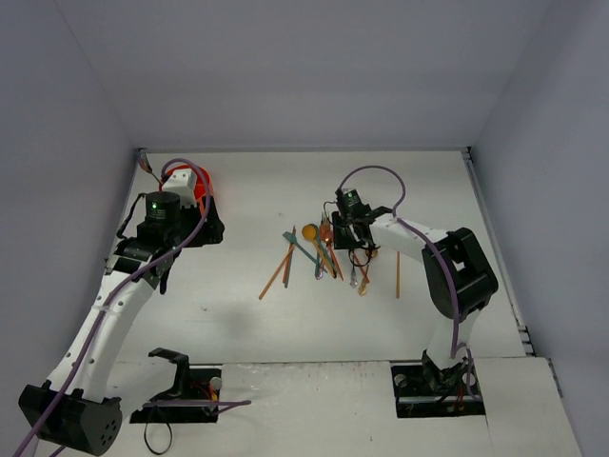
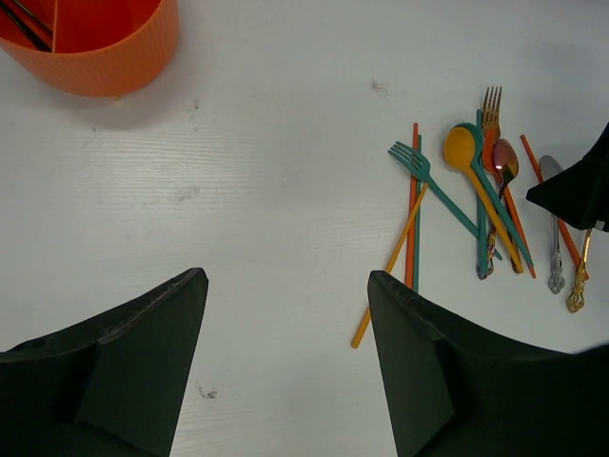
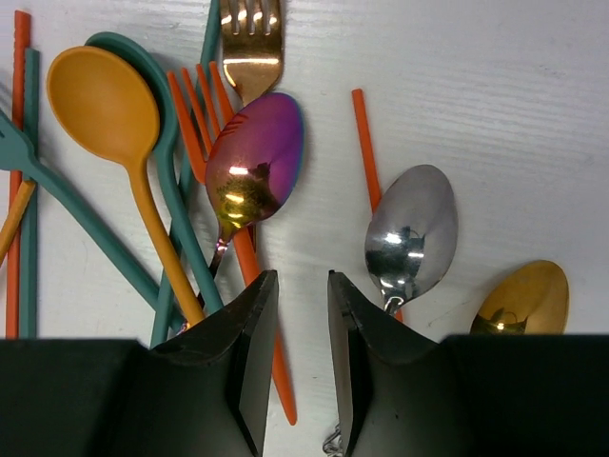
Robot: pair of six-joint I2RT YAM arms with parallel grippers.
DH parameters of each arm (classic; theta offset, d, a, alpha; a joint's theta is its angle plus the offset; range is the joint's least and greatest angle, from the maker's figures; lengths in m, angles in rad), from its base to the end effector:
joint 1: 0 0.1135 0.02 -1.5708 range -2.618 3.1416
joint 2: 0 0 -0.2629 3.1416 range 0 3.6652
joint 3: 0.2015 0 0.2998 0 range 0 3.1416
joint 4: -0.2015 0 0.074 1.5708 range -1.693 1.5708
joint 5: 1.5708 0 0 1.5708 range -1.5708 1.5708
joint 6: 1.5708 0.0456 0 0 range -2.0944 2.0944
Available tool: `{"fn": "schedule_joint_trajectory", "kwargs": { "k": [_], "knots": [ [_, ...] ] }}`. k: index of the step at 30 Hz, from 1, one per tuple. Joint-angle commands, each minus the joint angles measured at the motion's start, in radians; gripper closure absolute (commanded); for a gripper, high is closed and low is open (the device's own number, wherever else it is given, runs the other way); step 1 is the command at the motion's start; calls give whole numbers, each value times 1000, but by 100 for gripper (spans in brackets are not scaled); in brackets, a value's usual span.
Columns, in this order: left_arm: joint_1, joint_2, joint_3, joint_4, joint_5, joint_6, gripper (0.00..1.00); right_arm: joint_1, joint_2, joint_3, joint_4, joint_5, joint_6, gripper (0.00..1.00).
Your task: Sort the eating utensils into containers
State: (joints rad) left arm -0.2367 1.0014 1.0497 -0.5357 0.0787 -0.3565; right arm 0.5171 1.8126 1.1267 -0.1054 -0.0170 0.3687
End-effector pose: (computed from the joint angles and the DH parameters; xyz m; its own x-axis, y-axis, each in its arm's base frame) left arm 0.2658 -0.0678 0.3531 -0.5318 -0.2296 -0.8152 0.1235 0.9312 -0.3429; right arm 0.3754 0.2144 0.1441 -0.7586 -0.0169 -0.6513 -0.2479 0.9319 0.2646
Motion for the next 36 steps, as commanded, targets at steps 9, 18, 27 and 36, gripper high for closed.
{"fn": "schedule_joint_trajectory", "kwargs": {
  "k": [9, 18, 27, 36],
  "knots": [
    [-12, -32, -7, 13, 34, -35, 35, 82, 51, 55, 40, 44, -33, 79],
    [-17, -51, -23, 3, 37, -41, 34, 96, 56, 45, 45, 76, -45, 80],
    [-19, -48, -7, 0, 39, -47, 35, 95, -26, 17, 31, 124, -64, 100],
    [-23, -33, 12, 2, 42, -44, 34, 119, -51, 95, -61, 177, -98, 100]
  ]
}}
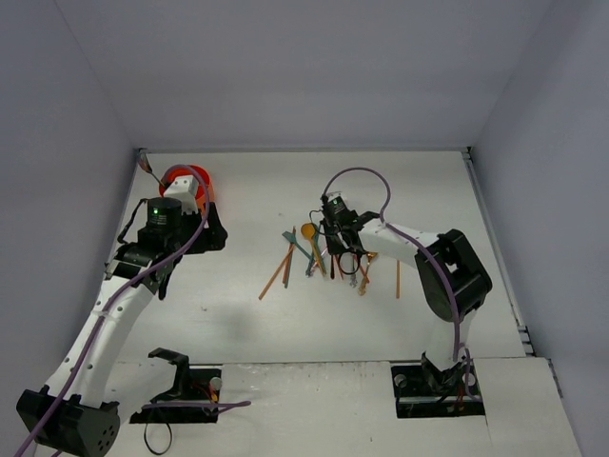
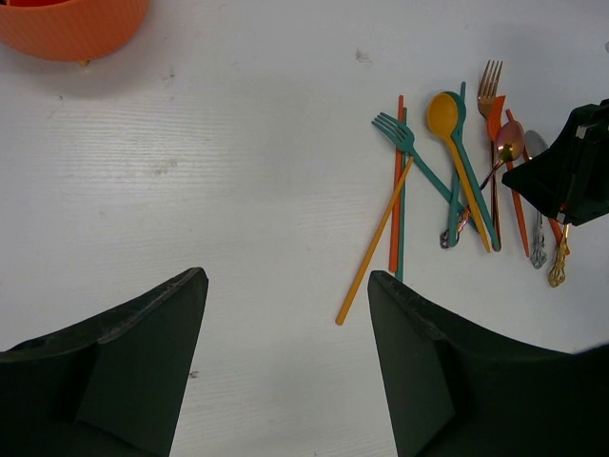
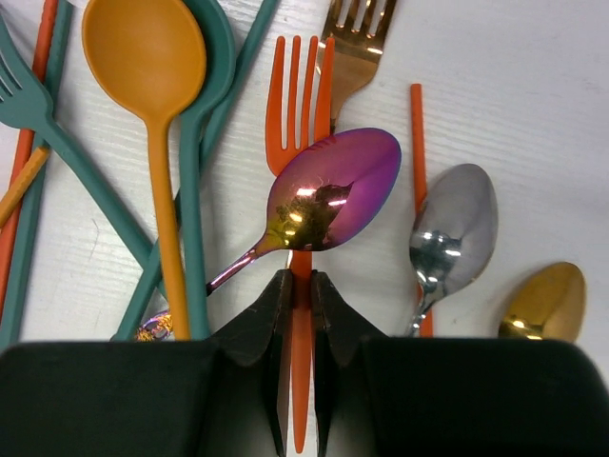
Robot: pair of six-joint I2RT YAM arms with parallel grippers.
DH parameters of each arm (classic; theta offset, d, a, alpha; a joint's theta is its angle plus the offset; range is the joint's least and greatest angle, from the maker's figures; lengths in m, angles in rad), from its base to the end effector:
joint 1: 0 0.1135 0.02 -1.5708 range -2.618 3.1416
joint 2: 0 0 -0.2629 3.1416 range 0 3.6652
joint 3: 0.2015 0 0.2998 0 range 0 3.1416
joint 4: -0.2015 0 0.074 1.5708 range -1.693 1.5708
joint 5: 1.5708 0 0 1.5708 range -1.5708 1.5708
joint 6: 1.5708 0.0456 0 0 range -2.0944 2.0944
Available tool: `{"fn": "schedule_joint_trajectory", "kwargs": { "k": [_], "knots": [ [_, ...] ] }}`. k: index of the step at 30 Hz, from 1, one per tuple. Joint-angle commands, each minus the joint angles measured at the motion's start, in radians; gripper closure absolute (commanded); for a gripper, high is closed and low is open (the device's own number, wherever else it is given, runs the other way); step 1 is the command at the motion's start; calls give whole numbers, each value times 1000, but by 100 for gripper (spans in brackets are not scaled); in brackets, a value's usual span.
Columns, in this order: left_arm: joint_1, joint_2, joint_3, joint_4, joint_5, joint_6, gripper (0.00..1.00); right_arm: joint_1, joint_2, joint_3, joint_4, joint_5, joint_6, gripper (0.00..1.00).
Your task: Sort the eating utensils into containers
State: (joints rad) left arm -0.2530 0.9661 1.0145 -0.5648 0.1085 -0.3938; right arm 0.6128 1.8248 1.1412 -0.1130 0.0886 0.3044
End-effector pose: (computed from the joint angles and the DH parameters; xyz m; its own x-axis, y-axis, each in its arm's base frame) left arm 0.2551 -0.0711 0.3450 -0.5719 -0.2461 -0.7825 0.1306 0.9145 -0.3830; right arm 0.3583 0.2470 0.1436 -0.7145 -0.1374 -0.6860 -0.3230 0.9346 0.1492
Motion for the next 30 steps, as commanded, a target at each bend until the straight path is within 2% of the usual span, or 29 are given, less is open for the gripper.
{"fn": "schedule_joint_trajectory", "kwargs": {
  "k": [1, 9, 18, 23, 30],
  "knots": [
    [-6, 3, 50, 32, 13, -7, 34, 32, -59, 102, -62, 75, -40, 100],
    [-6, 11, 70, 34, 5, -3, 34, 87, -24, 187, -116, 107, -62, 100],
    [-9, 36, 92, 39, 22, -16, 34, 40, 12, 145, -201, 238, -29, 100],
    [-17, 42, 109, 47, 54, -46, 34, 29, -51, 140, -200, 164, -48, 100],
    [-77, 76, 122, 197, 138, -161, 34, 144, -176, 204, -156, 1, -120, 100]
  ]
}}
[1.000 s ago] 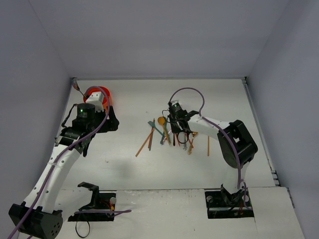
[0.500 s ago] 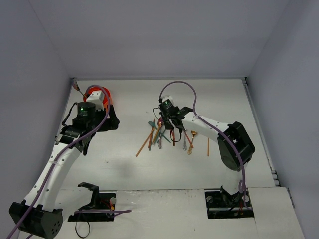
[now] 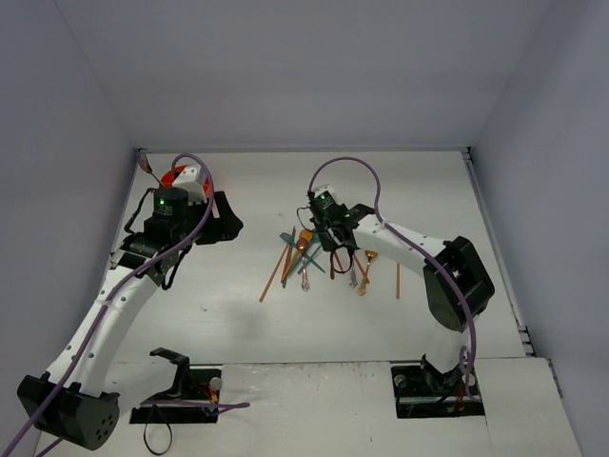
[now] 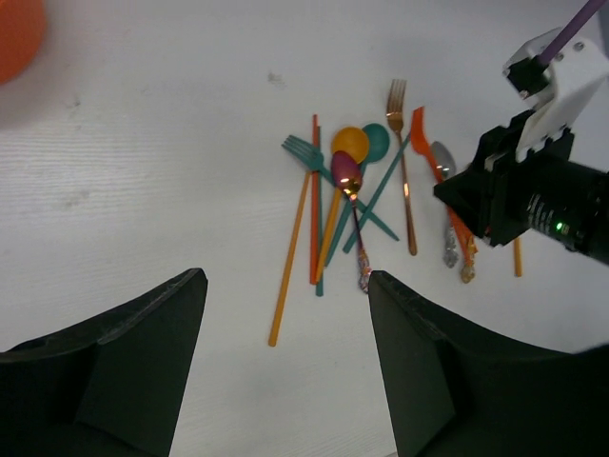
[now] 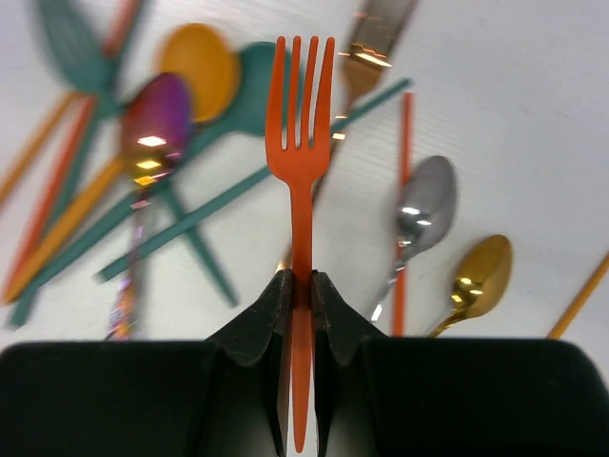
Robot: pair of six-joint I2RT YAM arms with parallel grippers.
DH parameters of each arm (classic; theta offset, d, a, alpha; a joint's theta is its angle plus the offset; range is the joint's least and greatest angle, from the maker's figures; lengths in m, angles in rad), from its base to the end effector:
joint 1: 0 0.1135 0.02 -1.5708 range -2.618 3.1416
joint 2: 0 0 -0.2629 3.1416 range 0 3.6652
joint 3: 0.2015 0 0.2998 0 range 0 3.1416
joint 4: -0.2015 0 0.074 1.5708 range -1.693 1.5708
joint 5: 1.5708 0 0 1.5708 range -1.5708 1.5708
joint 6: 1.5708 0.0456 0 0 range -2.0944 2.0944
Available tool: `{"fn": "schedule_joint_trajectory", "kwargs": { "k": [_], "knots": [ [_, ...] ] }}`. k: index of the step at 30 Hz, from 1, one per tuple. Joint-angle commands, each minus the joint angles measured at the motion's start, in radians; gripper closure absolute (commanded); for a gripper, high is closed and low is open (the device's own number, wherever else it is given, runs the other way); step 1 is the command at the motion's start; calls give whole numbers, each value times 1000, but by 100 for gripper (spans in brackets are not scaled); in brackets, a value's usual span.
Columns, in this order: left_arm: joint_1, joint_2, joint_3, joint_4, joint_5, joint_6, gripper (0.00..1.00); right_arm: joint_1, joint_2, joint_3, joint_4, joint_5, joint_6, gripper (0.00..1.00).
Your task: Sort the eating utensils into containers
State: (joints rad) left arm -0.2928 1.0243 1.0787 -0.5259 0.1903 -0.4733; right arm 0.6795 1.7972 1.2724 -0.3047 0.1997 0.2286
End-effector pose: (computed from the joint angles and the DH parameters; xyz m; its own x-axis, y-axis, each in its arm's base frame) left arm 0.2649 -0.0889 0.3600 -0.5898 -0.2897 -0.7538 0.1977 0.8533 -0.4826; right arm 0.3506 0.2716 0.1869 -0.6748 -0.2596 -0.6908 -0.3684 0.9296 0.0105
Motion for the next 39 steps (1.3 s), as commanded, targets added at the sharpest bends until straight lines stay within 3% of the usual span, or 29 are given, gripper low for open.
{"fn": "schedule_joint_trajectory", "kwargs": {
  "k": [1, 11, 19, 24, 29, 32, 34, 36, 39],
  "knots": [
    [-54, 23, 58, 181, 57, -97, 34, 88, -169, 79, 48, -137, -44, 100],
    [-174, 104, 87, 331, -28, -143, 34, 174, -291, 103, 211, -363, 11, 100],
    [-223, 151, 106, 399, -74, -129, 37, 190, -319, 107, 254, -399, 28, 100],
    [-241, 174, 123, 380, -97, -103, 55, 192, -326, 96, 270, -399, 28, 100],
    [-246, 180, 126, 361, -106, -87, 86, 192, -324, 87, 280, -396, 29, 100],
    [-246, 183, 130, 346, -121, -57, 98, 192, -322, 86, 283, -390, 25, 100],
    [-246, 180, 137, 335, -140, -33, 100, 192, -317, 85, 285, -389, 23, 97],
    [-246, 180, 147, 323, -159, -1, 100, 190, -315, 86, 286, -385, 21, 90],
    [-243, 182, 163, 302, -214, 70, 100, 190, -315, 85, 285, -371, 16, 66]
  ]
}}
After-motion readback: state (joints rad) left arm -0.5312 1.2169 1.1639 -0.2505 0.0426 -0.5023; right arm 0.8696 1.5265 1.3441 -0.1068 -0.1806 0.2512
